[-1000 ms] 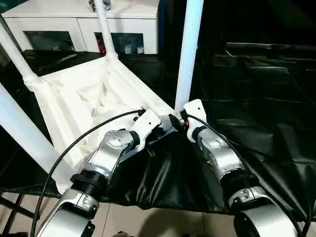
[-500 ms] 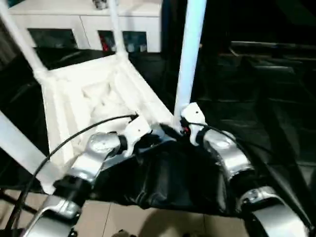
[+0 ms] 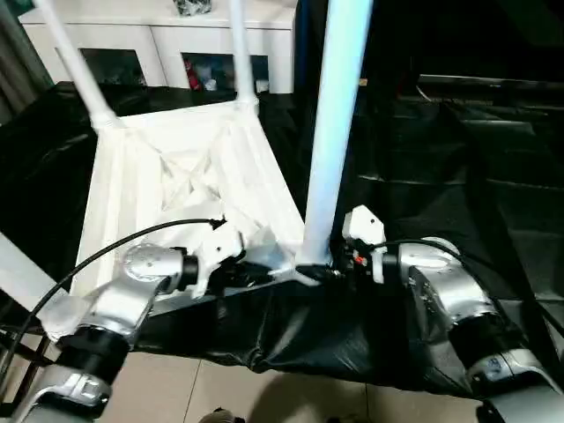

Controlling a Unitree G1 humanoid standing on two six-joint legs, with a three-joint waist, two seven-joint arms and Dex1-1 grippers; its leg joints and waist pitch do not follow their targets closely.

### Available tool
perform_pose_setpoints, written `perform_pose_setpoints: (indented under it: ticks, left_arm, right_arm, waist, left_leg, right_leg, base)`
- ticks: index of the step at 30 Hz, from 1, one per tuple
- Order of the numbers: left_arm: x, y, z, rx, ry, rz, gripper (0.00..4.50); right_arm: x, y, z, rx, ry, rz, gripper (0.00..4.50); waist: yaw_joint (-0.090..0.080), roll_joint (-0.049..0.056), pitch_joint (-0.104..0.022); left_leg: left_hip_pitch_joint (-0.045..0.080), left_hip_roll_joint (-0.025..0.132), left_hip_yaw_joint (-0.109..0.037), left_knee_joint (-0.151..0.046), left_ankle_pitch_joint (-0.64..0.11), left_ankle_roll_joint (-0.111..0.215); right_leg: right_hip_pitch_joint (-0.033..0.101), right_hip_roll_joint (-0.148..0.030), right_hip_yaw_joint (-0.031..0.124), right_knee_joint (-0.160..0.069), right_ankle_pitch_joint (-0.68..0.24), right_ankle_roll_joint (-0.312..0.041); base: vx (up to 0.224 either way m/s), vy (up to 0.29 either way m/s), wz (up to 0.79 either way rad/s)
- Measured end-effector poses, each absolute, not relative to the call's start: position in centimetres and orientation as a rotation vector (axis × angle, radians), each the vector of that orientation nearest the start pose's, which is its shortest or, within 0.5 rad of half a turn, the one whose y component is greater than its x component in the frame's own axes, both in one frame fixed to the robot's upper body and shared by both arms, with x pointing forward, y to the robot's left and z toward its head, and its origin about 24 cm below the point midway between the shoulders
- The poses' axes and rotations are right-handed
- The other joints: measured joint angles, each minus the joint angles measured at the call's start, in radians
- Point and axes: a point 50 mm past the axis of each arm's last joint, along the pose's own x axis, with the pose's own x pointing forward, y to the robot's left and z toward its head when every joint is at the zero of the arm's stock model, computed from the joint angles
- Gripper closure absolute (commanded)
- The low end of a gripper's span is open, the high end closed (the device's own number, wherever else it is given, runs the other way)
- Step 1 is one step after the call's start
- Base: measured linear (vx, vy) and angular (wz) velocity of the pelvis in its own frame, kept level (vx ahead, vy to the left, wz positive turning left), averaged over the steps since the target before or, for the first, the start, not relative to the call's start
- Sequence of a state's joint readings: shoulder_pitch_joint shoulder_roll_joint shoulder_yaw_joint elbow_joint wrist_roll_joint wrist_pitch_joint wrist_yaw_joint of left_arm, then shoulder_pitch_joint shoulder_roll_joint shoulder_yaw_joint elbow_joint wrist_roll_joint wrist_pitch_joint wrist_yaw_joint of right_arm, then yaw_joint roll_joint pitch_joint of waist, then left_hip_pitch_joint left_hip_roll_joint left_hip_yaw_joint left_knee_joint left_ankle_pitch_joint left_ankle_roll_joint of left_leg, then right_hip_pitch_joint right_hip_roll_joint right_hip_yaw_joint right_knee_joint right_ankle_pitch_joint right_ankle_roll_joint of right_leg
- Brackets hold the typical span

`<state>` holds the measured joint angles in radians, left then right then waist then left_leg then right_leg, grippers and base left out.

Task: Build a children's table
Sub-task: Rotate leg to tighten

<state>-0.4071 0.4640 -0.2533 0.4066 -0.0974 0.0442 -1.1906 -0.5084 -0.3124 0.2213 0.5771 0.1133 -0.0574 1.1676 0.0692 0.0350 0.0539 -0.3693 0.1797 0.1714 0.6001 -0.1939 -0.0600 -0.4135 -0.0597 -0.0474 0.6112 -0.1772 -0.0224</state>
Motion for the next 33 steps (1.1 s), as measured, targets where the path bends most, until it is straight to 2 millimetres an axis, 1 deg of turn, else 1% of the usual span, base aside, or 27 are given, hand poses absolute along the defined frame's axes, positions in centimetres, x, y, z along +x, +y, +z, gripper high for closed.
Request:
perform_pose_setpoints:
  ticks: [2, 3, 4, 8, 11, 13, 16, 18, 20, 22, 23, 26, 29, 30, 31, 32, 33]
  left_arm:
    - [28.6, 16.1, 4.6, 0.341, 0.367, -1.328, 4.5]
    - [28.6, 16.1, 4.6, 0.342, 0.369, -1.332, 4.5]
    - [28.6, 16.2, 4.6, 0.342, 0.37, -1.335, 4.5]
    - [28.5, 16.2, 4.6, 0.333, 0.375, -1.341, 4.5]
    - [28.5, 16.1, 4.6, 0.327, 0.378, -1.34, 4.5]
    - [28.6, 15.6, 4.5, 0.316, 0.368, -1.321, 4.5]
    - [29.7, 14.7, 4.3, 0.323, 0.354, -1.217, 4.5]
    - [30.5, 13.9, 4.3, 0.327, 0.346, -1.151, 4.5]
    - [31.1, 13.1, 4.2, 0.321, 0.341, -1.095, 4.5]
    - [31.7, 12.2, 4.2, 0.32, 0.34, -1.03, 4.5]
    - [32.0, 11.4, 4.1, 0.317, 0.34, -0.991, 4.5]
    - [32.7, 9.9, 4.2, 0.316, 0.338, -0.915, 4.5]
    - [33.0, 9.1, 4.2, 0.325, 0.328, -0.883, 4.5]
    - [33.0, 9.1, 4.3, 0.329, 0.326, -0.884, 4.5]
    - [33.0, 9.1, 4.3, 0.331, 0.325, -0.886, 4.5]
    - [33.0, 9.1, 4.3, 0.334, 0.323, -0.89, 4.5]
    - [33.0, 9.2, 4.3, 0.337, 0.322, -0.892, 4.5]
  right_arm:
    - [30.5, -12.4, 5.0, -0.251, 0.229, 1.347, 1.48]
    - [30.4, -12.4, 5.0, -0.252, 0.232, 1.355, 1.7]
    - [30.4, -12.4, 5.0, -0.252, 0.233, 1.363, 1.79]
    - [30.3, -12.4, 5.0, -0.247, 0.241, 1.376, 1.9]
    - [30.2, -12.4, 5.1, -0.244, 0.243, 1.377, 1.91]
    - [30.2, -12.1, 4.9, -0.239, 0.237, 1.349, 1.93]
    - [31.1, -11.8, 4.3, -0.206, 0.221, 1.167, 1.94]
    - [31.8, -11.4, 4.1, -0.185, 0.213, 1.037, 1.94]
    - [32.4, -11.1, 3.9, -0.166, 0.21, 0.923, 1.94]
    - [33.1, -10.4, 3.9, -0.142, 0.207, 0.804, 1.95]
    - [33.6, -9.8, 3.8, -0.126, 0.208, 0.713, 1.95]
    - [34.5, -8.8, 3.9, -0.105, 0.217, 0.545, 1.95]
    - [35.0, -8.4, 4.0, -0.087, 0.217, 0.468, 1.95]
    - [35.0, -8.4, 4.0, -0.083, 0.212, 0.467, 1.61]
    - [35.0, -8.4, 4.0, -0.081, 0.21, 0.466, 1.4]
    - [35.0, -8.4, 4.0, -0.07, 0.208, 0.464, 1.26]
    - [35.0, -8.3, 4.0, -0.057, 0.208, 0.465, 1.24]
  waist:
    - [0.005, 0.0, 0.0]
    - [0.008, 0.0, 0.0]
    - [0.01, 0.0, 0.0]
    - [0.018, -0.001, 0.0]
    - [0.02, -0.001, 0.0]
    - [0.02, -0.002, 0.001]
    - [0.014, -0.003, 0.001]
    - [0.005, -0.003, 0.001]
    - [-0.007, -0.004, 0.0]
    - [-0.015, -0.004, 0.0]
    - [-0.019, -0.004, 0.0]
    - [-0.025, -0.003, 0.0]
    - [-0.026, -0.001, -0.001]
    - [-0.026, -0.002, -0.001]
    - [-0.026, -0.002, -0.001]
    - [-0.025, -0.002, -0.001]
    - [-0.025, -0.001, -0.001]
  left_leg:
    - [0.0, 0.0, 0.0, 0.0, 0.0, 0.0]
    - [0.0, 0.0, 0.0, 0.0, 0.0, 0.0]
    - [0.0, 0.0, 0.0, 0.0, 0.0, 0.0]
    - [0.0, 0.0, 0.0, 0.0, 0.0, 0.0]
    - [0.0, 0.0, 0.0, 0.0, 0.0, 0.0]
    - [0.0, 0.0, 0.0, 0.0, 0.0, 0.0]
    - [0.003, 0.0, 0.0, 0.001, 0.001, -0.001]
    - [0.004, 0.0, 0.0, 0.001, 0.002, -0.002]
    - [0.004, 0.0, 0.0, 0.001, 0.002, -0.002]
    - [0.005, 0.0, 0.0, 0.001, 0.002, -0.002]
    - [0.005, 0.0, 0.0, 0.001, 0.002, -0.002]
    - [0.005, 0.0, 0.0, 0.001, 0.002, -0.002]
    - [0.004, 0.0, 0.0, 0.0, 0.002, -0.002]
    - [0.004, 0.0, 0.0, 0.0, 0.001, -0.002]
    - [0.003, -0.001, 0.0, -0.001, 0.001, -0.002]
    - [0.003, 0.0, 0.0, -0.001, 0.002, -0.002]
    - [0.003, 0.0, 0.0, -0.001, 0.002, -0.002]
  right_leg:
    - [0.0, 0.0, 0.0, 0.0, 0.0, 0.0]
    - [0.0, 0.0, 0.0, 0.0, 0.0, 0.0]
    - [0.0, 0.0, 0.0, 0.0, 0.0, 0.0]
    - [0.0, 0.0, 0.0, 0.0, 0.0, 0.0]
    - [0.0, 0.0, 0.0, 0.0, 0.0, 0.0]
    - [0.0, 0.0, 0.0, 0.0, 0.0, 0.0]
    - [0.002, 0.0, 0.001, 0.001, 0.0, 0.0]
    - [0.002, 0.0, 0.001, 0.001, -0.002, 0.004]
    - [0.003, 0.0, 0.001, 0.0, -0.002, 0.005]
    - [0.004, 0.0, 0.001, 0.001, -0.001, 0.005]
    - [0.005, 0.0, 0.001, 0.001, -0.001, 0.005]
    - [0.005, 0.0, 0.001, 0.0, -0.001, 0.005]
    - [0.005, 0.0, 0.001, -0.001, 0.002, 0.0]
    - [0.005, 0.0, 0.001, -0.001, 0.001, 0.001]
    - [0.005, 0.0, 0.001, -0.001, 0.001, 0.001]
    - [0.005, 0.0, 0.001, -0.001, 0.001, 0.001]
    - [0.004, 0.0, 0.001, -0.001, 0.001, 0.001]
  base:
    - [0.0, 0.0, 0.0]
    - [0.0, 0.0, 0.0]
    - [0.0, 0.0, 0.0]
    - [0.0, 0.0, 0.0]
    - [0.0, 0.0, 0.0]
    - [0.0, 0.0, 0.0]
    - [0.0, 0.0, 0.0]
    - [0.0, 0.0, 0.0]
    - [0.0, 0.0, 0.0]
    - [0.0, 0.0, 0.0]
    - [0.0, 0.0, 0.0]
    - [0.0, 0.0, 0.0]
    - [0.0, 0.0, 0.0]
    - [0.0, 0.0, 0.0]
    - [0.0, 0.0, 0.0]
    - [0.0, 0.0, 0.0]
    - [0.0, 0.0, 0.0]
